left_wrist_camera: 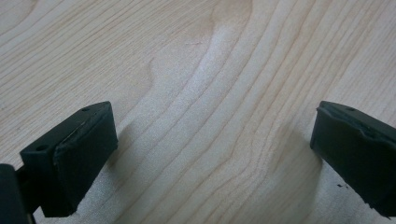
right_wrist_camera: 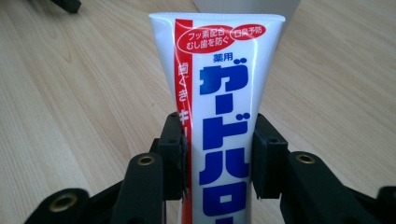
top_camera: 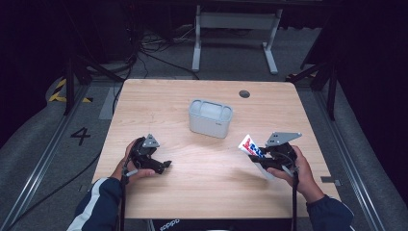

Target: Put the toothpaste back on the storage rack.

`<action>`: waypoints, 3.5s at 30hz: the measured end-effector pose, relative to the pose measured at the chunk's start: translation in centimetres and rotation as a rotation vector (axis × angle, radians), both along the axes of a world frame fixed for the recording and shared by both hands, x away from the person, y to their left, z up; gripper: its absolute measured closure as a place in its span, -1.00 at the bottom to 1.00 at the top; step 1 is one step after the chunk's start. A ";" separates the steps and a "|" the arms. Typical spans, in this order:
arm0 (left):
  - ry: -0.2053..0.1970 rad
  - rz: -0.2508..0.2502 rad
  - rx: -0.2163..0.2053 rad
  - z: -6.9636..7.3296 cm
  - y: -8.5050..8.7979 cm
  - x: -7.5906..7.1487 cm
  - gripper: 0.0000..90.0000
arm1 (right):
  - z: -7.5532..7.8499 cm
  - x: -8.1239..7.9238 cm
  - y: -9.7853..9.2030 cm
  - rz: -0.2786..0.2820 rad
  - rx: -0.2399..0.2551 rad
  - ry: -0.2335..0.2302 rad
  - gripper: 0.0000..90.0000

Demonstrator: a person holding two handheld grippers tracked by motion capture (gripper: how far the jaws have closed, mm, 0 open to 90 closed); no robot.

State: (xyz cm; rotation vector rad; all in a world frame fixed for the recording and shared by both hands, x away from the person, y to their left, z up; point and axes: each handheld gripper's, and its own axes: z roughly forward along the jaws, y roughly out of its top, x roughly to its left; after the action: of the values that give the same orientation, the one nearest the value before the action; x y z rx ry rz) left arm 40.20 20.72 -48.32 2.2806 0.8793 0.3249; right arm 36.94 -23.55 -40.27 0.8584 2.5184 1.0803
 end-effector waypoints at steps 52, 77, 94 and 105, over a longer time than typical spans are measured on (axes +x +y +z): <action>-0.001 -0.003 0.001 0.0 0.0 0.0 -0.98 | 6.6 3.1 5.6 0.106 0.157 -0.178 0.40; 0.001 0.003 -0.003 0.0 0.0 -0.1 -0.97 | 8.1 5.7 7.7 0.095 0.237 -0.243 0.40; 0.004 0.015 0.003 0.0 0.4 -1.0 -0.97 | 9.0 7.8 8.2 0.087 0.274 -0.269 0.40; 0.002 0.028 0.003 0.0 1.1 -2.0 -0.97 | 9.6 9.5 8.7 0.097 0.303 -0.278 0.40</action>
State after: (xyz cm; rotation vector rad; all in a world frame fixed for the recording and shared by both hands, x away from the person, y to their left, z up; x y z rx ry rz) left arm 38.16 21.80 -48.29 2.2739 0.9130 0.3361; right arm 46.39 -14.83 -30.70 0.6090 2.2197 1.5254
